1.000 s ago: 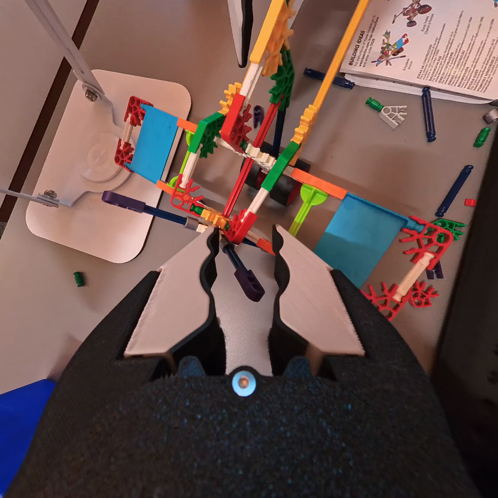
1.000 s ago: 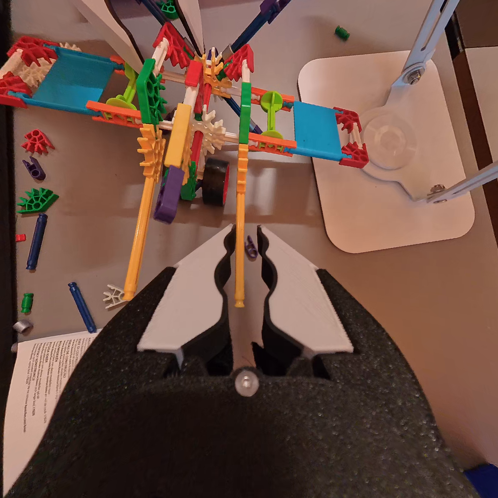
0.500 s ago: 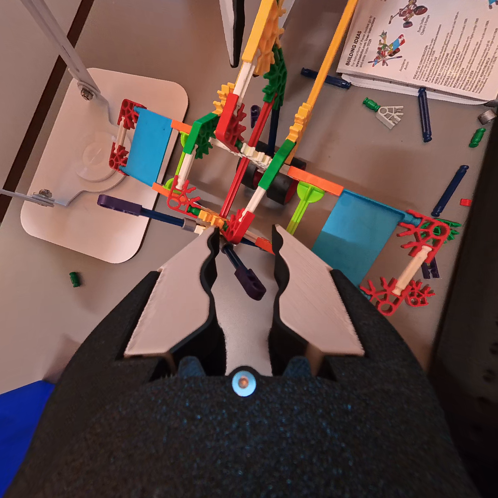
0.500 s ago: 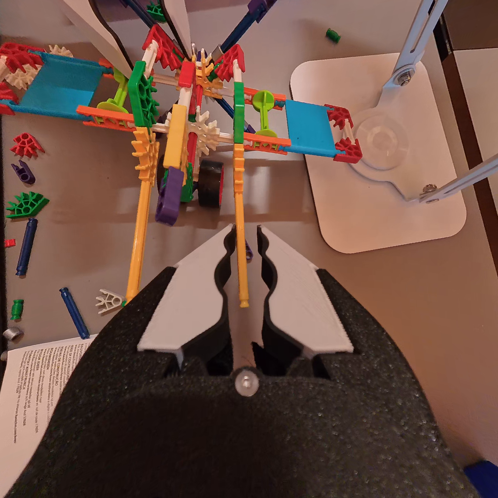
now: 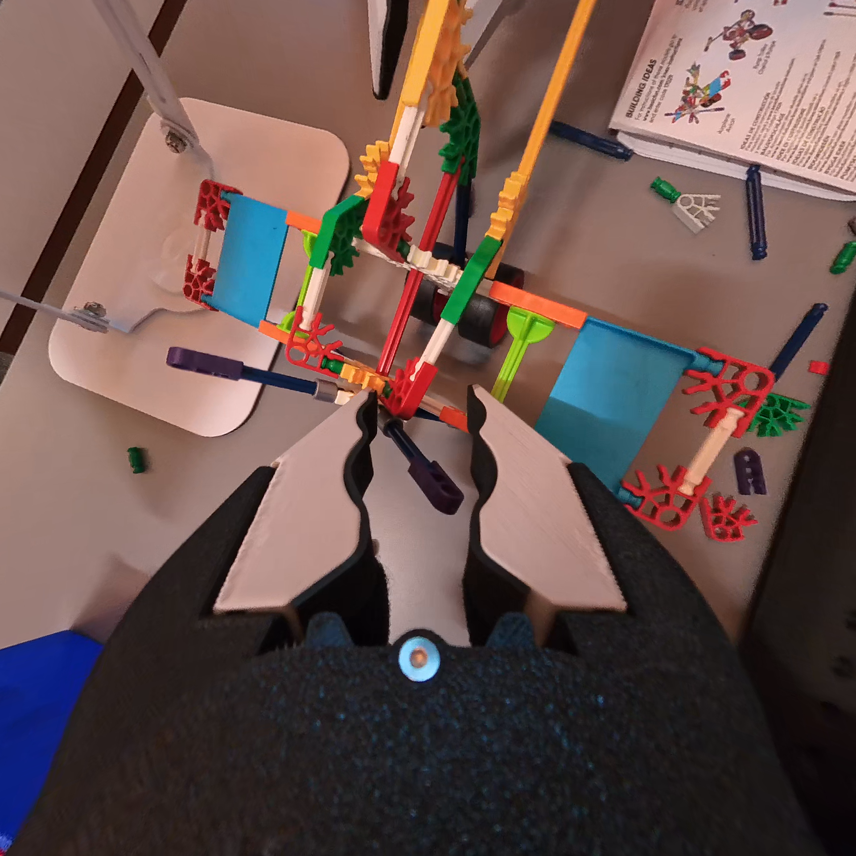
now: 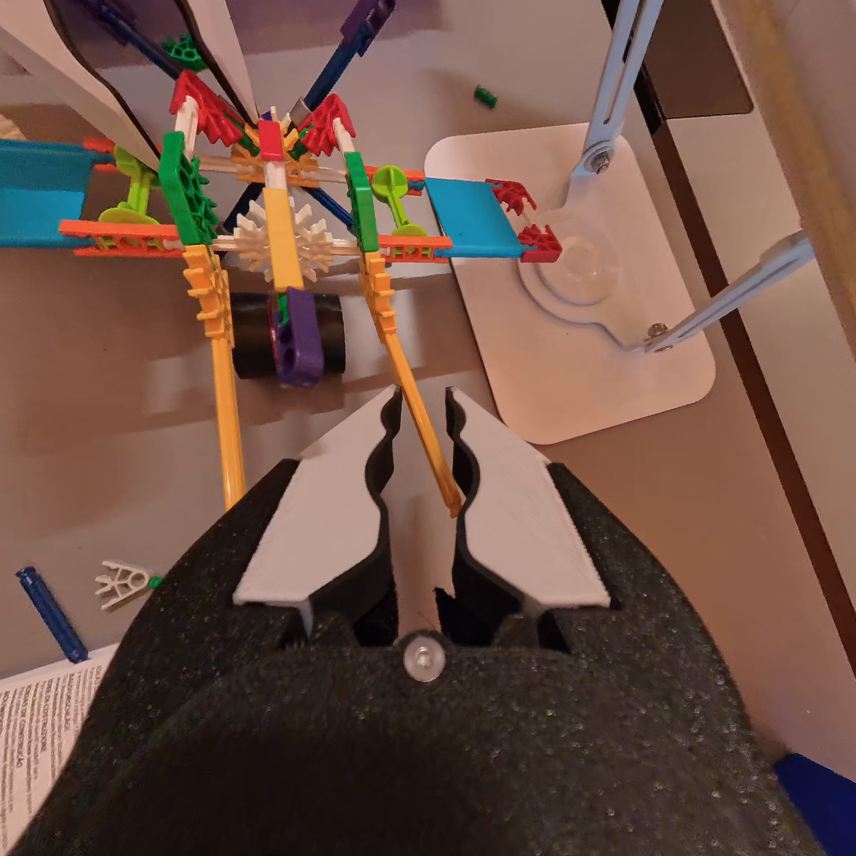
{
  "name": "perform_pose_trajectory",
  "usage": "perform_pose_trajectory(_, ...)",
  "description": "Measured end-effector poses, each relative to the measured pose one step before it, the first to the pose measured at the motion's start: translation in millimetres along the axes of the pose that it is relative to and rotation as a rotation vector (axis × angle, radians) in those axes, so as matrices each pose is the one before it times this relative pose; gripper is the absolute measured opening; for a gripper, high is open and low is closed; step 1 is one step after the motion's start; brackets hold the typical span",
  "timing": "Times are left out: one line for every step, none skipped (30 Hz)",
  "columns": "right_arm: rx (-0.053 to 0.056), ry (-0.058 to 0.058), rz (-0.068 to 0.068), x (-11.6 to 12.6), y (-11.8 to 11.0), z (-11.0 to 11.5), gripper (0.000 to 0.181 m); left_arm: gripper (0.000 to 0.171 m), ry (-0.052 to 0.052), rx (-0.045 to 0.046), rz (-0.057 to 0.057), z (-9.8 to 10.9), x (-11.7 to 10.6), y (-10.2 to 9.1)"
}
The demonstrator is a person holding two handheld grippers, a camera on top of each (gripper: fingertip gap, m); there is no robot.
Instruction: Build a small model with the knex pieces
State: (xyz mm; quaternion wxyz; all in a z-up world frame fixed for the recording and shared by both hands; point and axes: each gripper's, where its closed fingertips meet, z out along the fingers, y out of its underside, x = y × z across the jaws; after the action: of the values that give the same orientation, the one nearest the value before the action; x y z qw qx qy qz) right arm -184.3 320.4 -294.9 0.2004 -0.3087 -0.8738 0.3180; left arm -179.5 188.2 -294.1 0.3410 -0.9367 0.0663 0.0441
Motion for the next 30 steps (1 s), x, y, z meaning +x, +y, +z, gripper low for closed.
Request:
perform_pose_trajectory(-0.0001,-0.0020,0.0013,-0.29,0.20,0.39,0.019,0.038,0.0013,0.00351,-0.0024,0.11,-0.68,0.04)
perform_pose_trajectory(-0.0033,-0.0011,-0.0037,-0.10,0.85,-0.23,0.019,0.038,0.0042,0.00678,-0.0028,-0.04,0.13,-0.52)
perform_pose_trajectory(-0.0032,-0.0017,-0.0024,-0.14,0.76,-0.81,0.019,0.038,0.0029,0.00265,-0.0032,-0.07,0.06,-0.12)
perform_pose_trajectory(-0.0036,-0.0027,-0.0012,-0.08,0.57,-1.24,0.020,0.038,-0.0006,-0.00112,0.0009,0.05,-0.16,0.01)
perform_pose_trajectory(-0.0040,-0.0026,-0.0028,-0.24,0.72,-1.55,0.020,0.038,-0.0014,-0.00081,0.0032,-0.01,0.06,-0.04)
perform_pose_trajectory(-0.0044,-0.0030,-0.0043,-0.33,0.87,-1.69,0.020,0.038,-0.0019,0.00004,0.0032,-0.02,-0.02,-0.22)
perform_pose_trajectory(-0.0058,-0.0027,-0.0051,-0.46,1.09,-1.85,0.020,0.039,-0.0024,0.00060,0.0022,-0.21,-0.05,-0.49)
perform_pose_trajectory(-0.0056,0.0023,-0.0067,0.53,0.99,-2.14,0.021,0.039,-0.0027,-0.00053,0.0027,-0.41,-0.18,-0.03)
perform_pose_trajectory(-0.0032,0.0063,-0.0060,1.09,0.54,-2.52,0.021,0.039,-0.0034,-0.00058,0.0008,-0.47,-0.44,0.10)
perform_pose_trajectory(-0.0017,0.0023,-0.0031,0.63,0.10,-2.82,0.021,0.040,-0.0039,0.00032,-0.0003,-0.52,-0.71,0.17)
perform_pose_trajectory(0.0004,-0.0028,-0.0027,-0.24,-0.02,-3.11,0.021,0.041,-0.0051,0.00229,-0.0012,-0.74,-1.04,-0.11)
perform_pose_trajectory(0.0035,-0.0023,-0.0030,-0.09,-0.53,-3.62,0.021,0.044,-0.0068,0.00345,-0.0011,-0.73,-1.31,-0.34)
perform_pose_trajectory(0.0090,-0.0017,-0.0016,0.19,-1.47,-3.98,0.021,0.044,-0.0025,0.00312,-0.0007,-0.76,-0.54,-0.33)
perform_pose_trajectory(0.0154,-0.0100,0.0011,-0.95,-2.43,-4.43,0.021,0.044,-0.0022,0.00326,0.0005,-0.69,-0.40,-0.46)
perform_pose_trajectory(0.0180,-0.0156,0.0046,-1.75,-2.76,-4.59,0.021,0.044,-0.0015,0.00277,0.0020,-0.60,-0.20,-0.44)
perform_pose_trajectory(0.0145,-0.0148,0.0046,-1.83,-2.38,-4.30,0.021,0.044,-0.0042,0.00351,0.0048,-0.45,-0.32,-0.91)
perform_pose_trajectory(0.0110,-0.0088,-0.0019,-1.30,-1.84,-4.21,0.021,0.044,-0.0018,0.00334,0.0042,-0.26,0.15,-0.99)
perform_pose_trajectory(0.0086,-0.0057,-0.0065,-1.30,-1.51,-3.83,0.021,0.044,0.0029,0.00279,0.0043,-0.10,0.99,-1.03)
perform_pose_trajectory(0.0047,-0.0079,-0.0057,-1.73,-0.89,-3.37,0.021,0.044,0.0014,0.00292,0.0087,0.09,1.08,-1.10)
perform_pose_trajectory(0.0038,-0.0072,-0.0052,-1.80,-0.95,-2.98,0.021,0.043,0.0035,0.00143,0.0101,0.39,1.59,-0.98)
perform_pose_trajectory(0.0051,-0.0074,-0.0052,-1.90,-1.26,-2.49,0.021,0.043,0.0033,0.00045,0.0105,0.67,1.72,-0.99)
perform_pose_trajectory(0.0063,-0.0074,-0.0037,-1.93,-1.53,-2.00,0.021,0.043,0.0026,-0.00006,0.0102,0.71,1.49,-1.13)
perform_pose_trajectory(0.0067,-0.0054,-0.0020,-1.60,-1.70,-1.69,0.021,0.043,-0.0050,0.00424,0.0132,0.71,0.46,-1.95)
perform_pose_trajectory(0.0028,-0.0046,-0.0013,-1.40,-1.09,-1.12,0.020,0.042,-0.0067,0.01047,0.0132,0.68,0.17,-3.40)
perform_pose_trajectory(-0.0022,-0.0029,-0.0030,-1.11,-0.18,-0.39,0.021,0.041,0.0001,0.01275,0.0124,0.97,1.21,-4.35)
perform_pose_trajectory(-0.0027,-0.0011,-0.0042,-0.81,0.09,-0.05,0.021,0.040,0.0007,0.00902,0.0147,1.36,1.58,-3.76)
perform_pose_trajectory(-0.0009,-0.0002,-0.0022,-0.47,-0.07,0.18,0.021,0.038,-0.0005,0.00091,0.0177,1.79,1.79,-2.40)
perform_pose_trajectory(-0.0011,-0.0004,0.0002,-0.24,0.02,0.32,0.021,0.033,0.0009,-0.00265,0.0166,2.12,1.80,-1.74)
perform_pose_trajectory(-0.0012,-0.0009,-0.0002,-0.22,0.10,0.26,0.021,0.026,0.0118,-0.00138,0.0117,2.72,3.16,-1.88)
perform_pose_trajectory(-0.0005,-0.0017,-0.0014,-0.48,0.02,0.10,0.021,0.020,0.0176,0.00119,0.0064,3.30,3.57,-1.97)
